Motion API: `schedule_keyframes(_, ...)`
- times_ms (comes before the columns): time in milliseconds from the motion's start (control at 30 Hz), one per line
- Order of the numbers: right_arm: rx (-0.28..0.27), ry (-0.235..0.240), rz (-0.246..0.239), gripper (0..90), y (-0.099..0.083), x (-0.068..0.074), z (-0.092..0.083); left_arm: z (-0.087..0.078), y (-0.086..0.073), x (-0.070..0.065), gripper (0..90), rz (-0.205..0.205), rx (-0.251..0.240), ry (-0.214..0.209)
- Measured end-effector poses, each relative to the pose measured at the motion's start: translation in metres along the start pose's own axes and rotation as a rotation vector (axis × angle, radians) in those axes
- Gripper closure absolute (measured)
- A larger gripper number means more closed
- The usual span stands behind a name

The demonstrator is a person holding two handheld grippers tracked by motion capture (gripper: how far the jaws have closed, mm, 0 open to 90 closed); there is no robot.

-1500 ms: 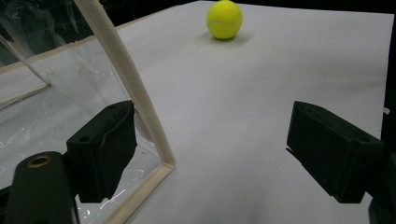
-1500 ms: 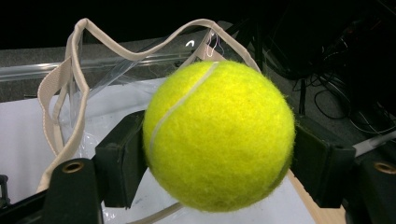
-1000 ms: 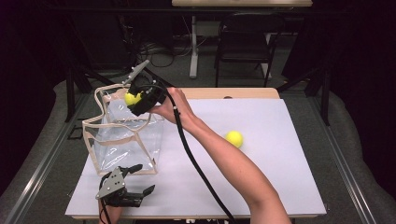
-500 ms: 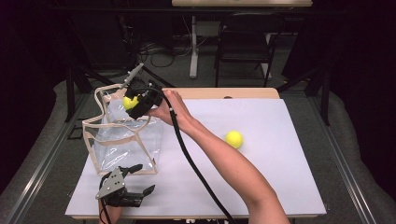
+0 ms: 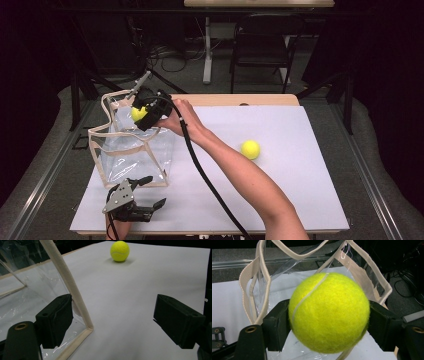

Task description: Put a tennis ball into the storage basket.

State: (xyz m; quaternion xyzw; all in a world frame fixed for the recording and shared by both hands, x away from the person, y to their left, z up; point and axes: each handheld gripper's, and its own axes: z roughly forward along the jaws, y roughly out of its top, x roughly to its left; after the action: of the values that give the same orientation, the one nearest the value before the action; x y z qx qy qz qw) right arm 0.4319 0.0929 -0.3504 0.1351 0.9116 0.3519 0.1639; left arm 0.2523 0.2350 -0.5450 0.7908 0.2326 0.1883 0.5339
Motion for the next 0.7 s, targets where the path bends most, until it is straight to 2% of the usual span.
schedule_keyframes(700,0.040,0.015,-0.016,25.9,-0.0004,0.0044,0.0079,0.0000,-0.0001,0.0001,15.8,0.001,0.000,0.001)
